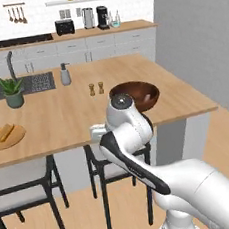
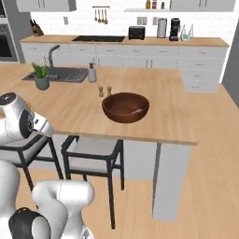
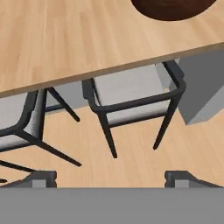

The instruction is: Place one bun and one sausage from the bowl on each plate.

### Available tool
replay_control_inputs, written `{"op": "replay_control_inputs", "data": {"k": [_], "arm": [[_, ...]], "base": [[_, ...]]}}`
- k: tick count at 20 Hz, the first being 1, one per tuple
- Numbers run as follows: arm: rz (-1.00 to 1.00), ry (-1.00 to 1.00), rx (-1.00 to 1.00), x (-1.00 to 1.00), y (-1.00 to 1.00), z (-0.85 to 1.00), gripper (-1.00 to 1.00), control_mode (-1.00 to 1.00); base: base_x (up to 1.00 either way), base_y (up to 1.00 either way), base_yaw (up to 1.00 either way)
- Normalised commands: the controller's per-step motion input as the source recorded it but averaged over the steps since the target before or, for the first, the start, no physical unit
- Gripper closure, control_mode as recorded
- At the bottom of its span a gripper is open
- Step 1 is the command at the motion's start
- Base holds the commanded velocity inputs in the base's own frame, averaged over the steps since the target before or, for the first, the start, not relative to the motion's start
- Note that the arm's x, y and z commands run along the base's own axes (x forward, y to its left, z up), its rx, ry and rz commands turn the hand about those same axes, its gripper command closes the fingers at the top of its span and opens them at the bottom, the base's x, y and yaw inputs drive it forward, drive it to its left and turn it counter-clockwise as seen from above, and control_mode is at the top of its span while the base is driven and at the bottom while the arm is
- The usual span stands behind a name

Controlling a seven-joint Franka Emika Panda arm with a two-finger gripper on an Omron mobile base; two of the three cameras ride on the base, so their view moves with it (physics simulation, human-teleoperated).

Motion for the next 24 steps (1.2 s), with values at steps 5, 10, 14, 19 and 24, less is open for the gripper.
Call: {"op": "replay_control_inputs", "data": {"k": [5, 10, 14, 19, 24], "arm": [[0.00, 0.00, 0.00, 0.00, 0.00, 0.00, -1.00, 1.00], [0.00, 0.00, 0.00, 0.00, 0.00, 0.00, -1.00, 1.00], [0.00, 0.00, 0.00, 0.00, 0.00, 0.00, -1.00, 1.00], [0.02, 0.07, -0.01, 0.78, 0.29, -0.04, -1.00, -1.00], [0.12, 0.19, -0.03, 0.69, -0.04, -0.26, -1.00, -1.00]], "base": [[0.64, -1.00, -0.15], [0.95, -0.56, -0.33], [0.97, 0.56, -0.23], [0.19, 0.20, -0.01], [0.00, 0.00, 0.00]]}}
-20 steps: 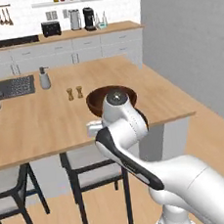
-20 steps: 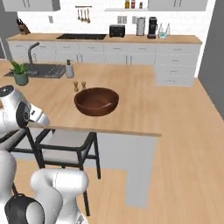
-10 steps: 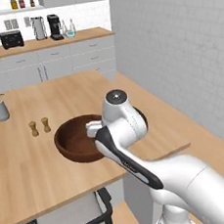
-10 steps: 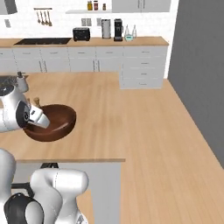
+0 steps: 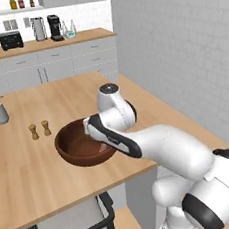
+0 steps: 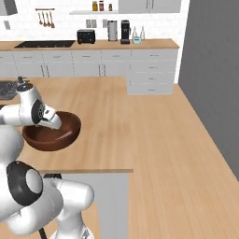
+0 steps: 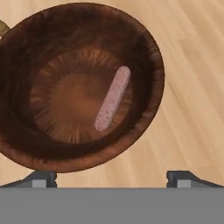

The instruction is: Place one bun and one sausage from the bowl on each plate.

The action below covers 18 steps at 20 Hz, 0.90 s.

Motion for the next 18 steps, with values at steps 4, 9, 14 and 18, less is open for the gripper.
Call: {"op": "replay_control_inputs", "data": {"k": [4, 9, 14, 18], "arm": [[0.00, 0.32, -0.19, 0.41, 0.11, -0.72, -1.00, -1.00], [-0.01, 0.17, -0.12, 0.18, 0.05, -0.71, -1.00, -1.00], [-0.09, 0.01, 0.00, 0.27, 0.00, -0.30, -1.00, -1.00], [-0.16, -0.01, -0.02, 0.02, -0.12, -0.52, -1.00, -1.00]], "base": [[0.00, 0.00, 0.00], [0.00, 0.00, 0.00], [0.00, 0.00, 0.00], [0.00, 0.00, 0.00]]}}
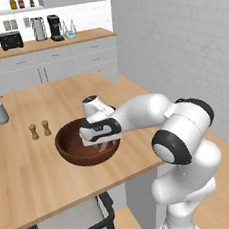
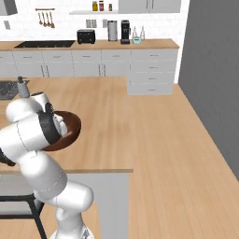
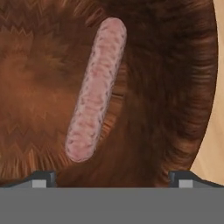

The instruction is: Place one bun and one sausage from the bowl on each plate.

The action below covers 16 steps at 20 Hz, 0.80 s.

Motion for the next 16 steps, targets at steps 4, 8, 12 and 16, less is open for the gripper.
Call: {"op": "replay_control_inputs", "data": {"k": [4, 8, 12, 16], "arm": [[-0.16, -0.05, 0.00, 0.24, -0.05, -0.46, -1.00, -1.00], [-0.16, -0.03, 0.00, 0.46, 0.00, -0.18, -1.00, -1.00], [-0.09, 0.00, 0.04, 0.26, 0.00, 0.24, -1.00, -1.00], [-0.01, -0.05, -0.03, 0.16, -0.13, -0.26, -1.00, -1.00]], "base": [[0.00, 0.00, 0.00], [0.00, 0.00, 0.00], [0.00, 0.00, 0.00], [0.00, 0.00, 0.00]]}}
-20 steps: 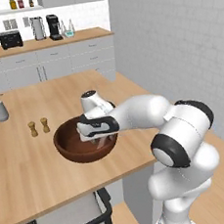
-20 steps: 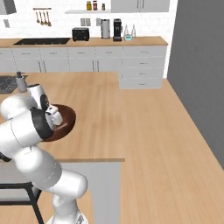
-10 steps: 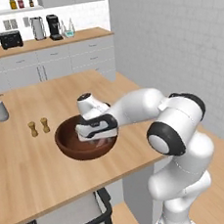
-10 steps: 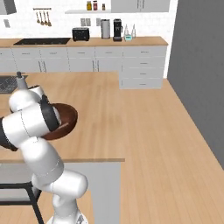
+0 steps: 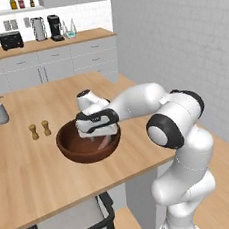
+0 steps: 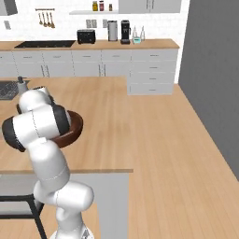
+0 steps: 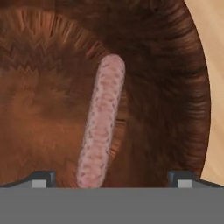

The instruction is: Place one bun and one sausage from the bowl on each plate.

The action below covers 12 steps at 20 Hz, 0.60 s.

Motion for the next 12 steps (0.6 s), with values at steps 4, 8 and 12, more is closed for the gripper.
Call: {"op": "replay_control_inputs", "data": {"k": [4, 8, 12], "arm": [[0.00, -0.09, -0.01, 0.11, -0.19, -0.63, -1.00, -1.00], [0.00, -0.14, 0.00, 0.20, -0.11, -0.60, -1.00, -1.00], [0.00, -0.24, 0.00, 0.00, -0.26, -0.81, -1.00, -1.00]], "base": [[0.00, 0.00, 0.00], [0.00, 0.00, 0.00], [0.00, 0.00, 0.00]]}}
